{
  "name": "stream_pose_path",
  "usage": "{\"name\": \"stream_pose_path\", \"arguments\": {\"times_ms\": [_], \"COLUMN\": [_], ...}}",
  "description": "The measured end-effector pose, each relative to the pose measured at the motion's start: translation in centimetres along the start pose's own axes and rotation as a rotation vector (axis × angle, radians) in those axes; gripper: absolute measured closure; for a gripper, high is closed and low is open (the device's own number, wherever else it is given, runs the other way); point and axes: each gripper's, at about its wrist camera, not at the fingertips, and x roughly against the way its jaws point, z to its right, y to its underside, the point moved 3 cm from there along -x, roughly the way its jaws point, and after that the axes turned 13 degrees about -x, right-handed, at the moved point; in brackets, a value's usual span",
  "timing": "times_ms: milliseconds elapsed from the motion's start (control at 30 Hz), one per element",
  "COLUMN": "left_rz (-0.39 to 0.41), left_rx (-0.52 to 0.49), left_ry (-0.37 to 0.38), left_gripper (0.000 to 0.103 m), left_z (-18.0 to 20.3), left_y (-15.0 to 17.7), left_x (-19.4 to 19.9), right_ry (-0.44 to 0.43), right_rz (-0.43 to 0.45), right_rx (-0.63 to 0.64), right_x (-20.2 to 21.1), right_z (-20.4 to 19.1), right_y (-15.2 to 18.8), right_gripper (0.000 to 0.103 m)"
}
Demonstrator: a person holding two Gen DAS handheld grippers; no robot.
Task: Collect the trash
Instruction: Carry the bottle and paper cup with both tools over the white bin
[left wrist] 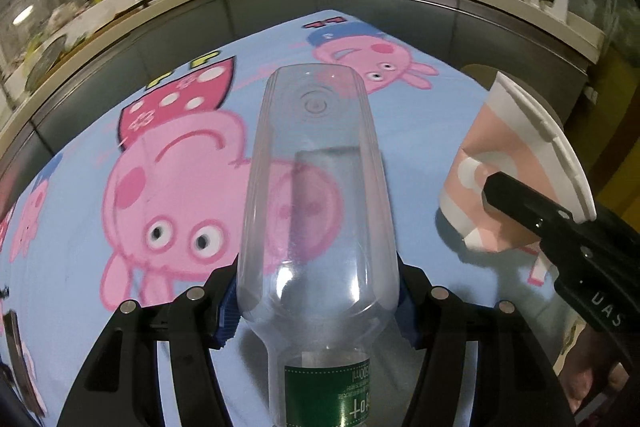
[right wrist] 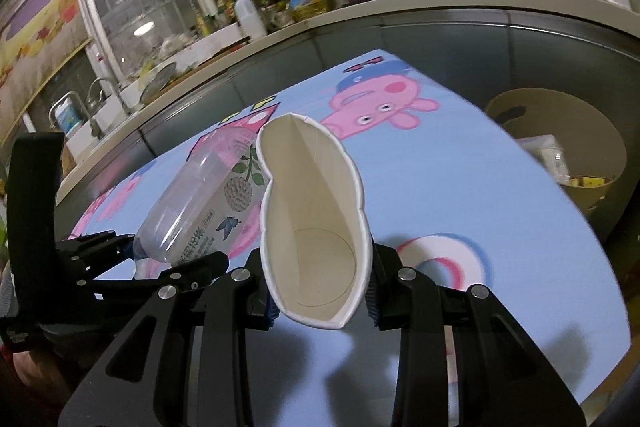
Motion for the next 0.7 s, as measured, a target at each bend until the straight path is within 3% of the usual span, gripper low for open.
{"name": "stream_pose_path", "arguments": {"times_ms": [700], "left_rz": [0.05], "left_rx": [-0.167], "left_ry": [0.043], "left_gripper": [0.041], "left_z": [7.0], "left_y": [-8.5], "left_x": [-1.7], "right_ry": [0.063], "right_rz": [0.111], "right_rx": [-0.129], "right_x": [2.0], "right_z": [8.1], "right_y": [-4.5], "right_gripper": [0.071]}}
